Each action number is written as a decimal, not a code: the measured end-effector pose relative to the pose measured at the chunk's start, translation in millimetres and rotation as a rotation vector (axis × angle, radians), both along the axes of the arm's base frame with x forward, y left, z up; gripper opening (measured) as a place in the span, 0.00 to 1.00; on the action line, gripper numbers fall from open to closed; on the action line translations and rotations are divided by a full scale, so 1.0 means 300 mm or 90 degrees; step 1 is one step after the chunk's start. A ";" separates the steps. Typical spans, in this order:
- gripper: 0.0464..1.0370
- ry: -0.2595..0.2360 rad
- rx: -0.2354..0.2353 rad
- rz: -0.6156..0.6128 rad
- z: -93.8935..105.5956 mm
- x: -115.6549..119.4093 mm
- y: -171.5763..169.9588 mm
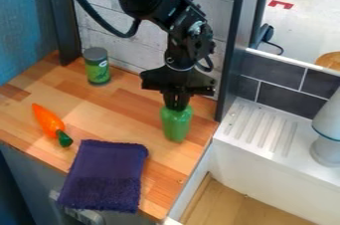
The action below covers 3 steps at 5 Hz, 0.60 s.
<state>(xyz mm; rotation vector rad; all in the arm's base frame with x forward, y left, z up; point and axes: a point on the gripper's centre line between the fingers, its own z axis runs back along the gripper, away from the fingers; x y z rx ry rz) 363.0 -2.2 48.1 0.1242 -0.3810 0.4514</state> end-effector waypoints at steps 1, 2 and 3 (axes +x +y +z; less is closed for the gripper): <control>0.07 0.003 0.007 0.002 -0.014 -0.001 0.004; 0.11 0.001 0.008 0.008 -0.014 0.000 0.008; 0.34 0.009 0.001 0.021 0.022 -0.027 0.010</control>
